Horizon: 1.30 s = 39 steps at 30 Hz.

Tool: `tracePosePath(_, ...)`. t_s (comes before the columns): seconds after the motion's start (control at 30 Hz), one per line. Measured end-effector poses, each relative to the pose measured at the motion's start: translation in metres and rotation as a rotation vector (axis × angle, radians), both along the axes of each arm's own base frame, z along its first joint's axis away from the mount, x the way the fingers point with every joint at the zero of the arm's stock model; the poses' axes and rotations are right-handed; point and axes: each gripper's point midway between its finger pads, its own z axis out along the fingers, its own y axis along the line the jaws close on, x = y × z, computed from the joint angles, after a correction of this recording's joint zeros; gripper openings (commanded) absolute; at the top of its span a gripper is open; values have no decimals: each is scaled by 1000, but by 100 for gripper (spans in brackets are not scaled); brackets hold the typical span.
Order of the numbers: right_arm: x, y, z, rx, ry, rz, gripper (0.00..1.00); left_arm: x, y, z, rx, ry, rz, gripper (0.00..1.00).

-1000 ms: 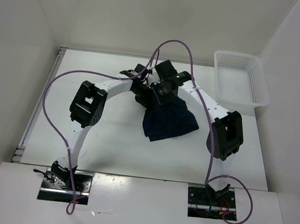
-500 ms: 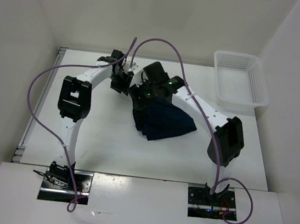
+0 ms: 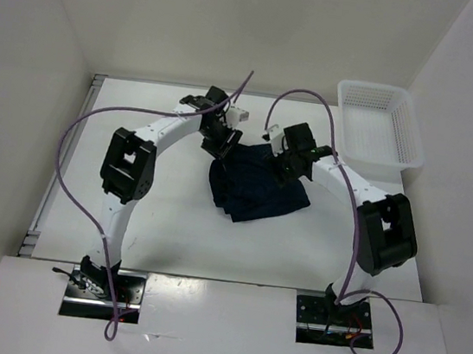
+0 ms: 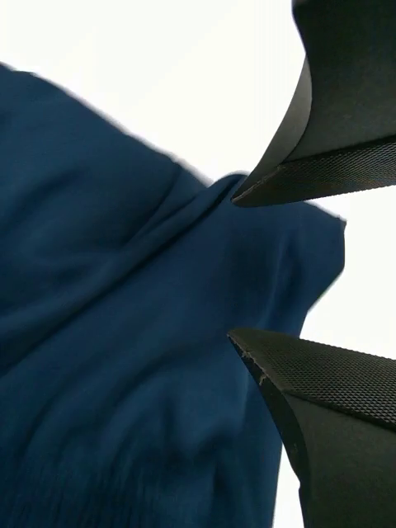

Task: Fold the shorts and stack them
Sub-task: Fold the shorts

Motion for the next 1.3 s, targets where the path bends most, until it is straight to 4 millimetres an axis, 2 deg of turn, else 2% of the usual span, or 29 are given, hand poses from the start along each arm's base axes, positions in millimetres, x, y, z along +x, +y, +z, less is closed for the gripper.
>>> tracePosePath(0.1,-3,-34,-33,-84,47,-20,62,-9,-12,-29,25,55,-32,58)
tracePosePath(0.13,-7,-40,-42,-108,59,-15,59,-11,-12,-39,34,74,-34,53)
tracePosePath(0.17,-12,-44,-51,-128,72,-2,53,-13,-10,-48,43,93,-35,42)
tracePosePath(0.2,-18,-47,-58,-145,87,13,48,-13,-8,-55,47,109,-32,35)
tracePosePath(0.23,-24,-49,-64,-156,101,28,44,-14,-8,-58,44,120,-33,27)
tracePosePath(0.27,-28,-50,-68,-163,110,42,34,-14,-9,-58,41,123,-34,12)
tracePosePath(0.3,-30,-50,-70,-166,113,54,29,-14,-9,-57,38,123,-31,7)
tracePosePath(0.37,-33,-49,-73,-160,120,66,21,-10,-9,-55,39,112,-36,1)
tracePosePath(0.47,-40,-42,-74,-151,130,98,21,5,-13,-49,57,57,-34,0)
tracePosePath(0.5,-44,-38,-74,-147,135,115,28,11,-13,-46,66,33,-28,4)
tracePosePath(0.53,-49,-31,-72,-137,140,135,31,19,-14,-42,74,6,-21,11)
tracePosePath(0.6,-63,-13,-70,-117,158,190,38,34,-14,-31,85,-53,-5,41)
tracePosePath(0.67,-76,5,-66,-83,181,234,47,48,-13,-20,90,-107,11,54)
tracePosePath(0.7,-81,14,-63,-66,195,251,53,53,-12,-15,92,-134,16,57)
tracePosePath(0.8,-78,29,-45,-6,203,249,59,58,-6,-7,113,-176,42,60)
tracePosePath(0.87,-61,34,-25,49,172,217,65,52,1,0,130,-187,54,62)
tracePosePath(0.93,-35,30,-2,108,127,164,68,46,8,17,135,-210,66,64)
tracePosePath(1.07,23,-3,29,191,48,12,68,37,11,73,92,-296,74,67)
tracePosePath(1.17,56,-31,23,202,34,-100,68,22,3,104,26,-333,43,67)
tracePosePath(1.23,68,-38,6,196,62,-135,68,7,-2,99,12,-304,15,67)
tracePosePath(1.3,73,-38,-15,188,104,-152,69,-6,-6,78,13,-241,-12,67)
